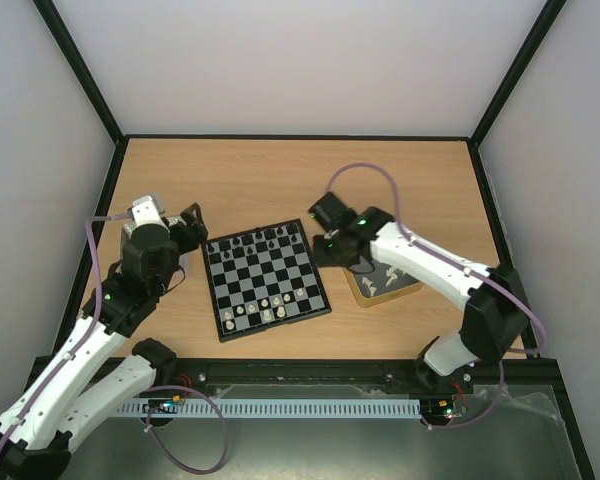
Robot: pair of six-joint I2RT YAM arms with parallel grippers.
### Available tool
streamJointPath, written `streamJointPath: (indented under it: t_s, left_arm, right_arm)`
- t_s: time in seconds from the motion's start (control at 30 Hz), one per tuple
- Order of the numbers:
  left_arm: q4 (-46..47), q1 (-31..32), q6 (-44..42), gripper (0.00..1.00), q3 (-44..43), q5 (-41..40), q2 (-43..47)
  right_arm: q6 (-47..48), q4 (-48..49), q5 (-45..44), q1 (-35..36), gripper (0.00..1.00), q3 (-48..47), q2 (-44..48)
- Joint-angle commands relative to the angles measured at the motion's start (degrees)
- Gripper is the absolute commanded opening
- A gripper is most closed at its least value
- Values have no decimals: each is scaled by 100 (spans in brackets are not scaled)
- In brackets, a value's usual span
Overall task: Set up the chess pieces on the board
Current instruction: Pick up the chess piece from the storage box.
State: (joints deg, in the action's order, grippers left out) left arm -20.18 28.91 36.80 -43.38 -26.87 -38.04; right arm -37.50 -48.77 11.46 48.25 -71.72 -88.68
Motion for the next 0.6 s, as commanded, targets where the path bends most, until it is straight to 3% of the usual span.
streamJointPath:
  t_s: [0.0, 0.23, 0.37, 0.57]
  left_arm:
    - [639, -34, -250, 86, 107, 967, -170]
    - [1028, -34, -231, 86, 105, 1962, -600]
    - [1078, -35, -192, 86, 97, 2146, -770]
    - [1113, -34, -161, 86, 81, 2242, -878]
  right_arm:
    - [-399, 700, -1359, -1040, 35, 713, 425]
    - [-202, 2357, -1912, -2257, 31, 1861, 431]
    - [87, 2981, -1992, -2691, 26, 2061, 88]
    - [628, 3429, -1809, -3144, 26, 2113, -348]
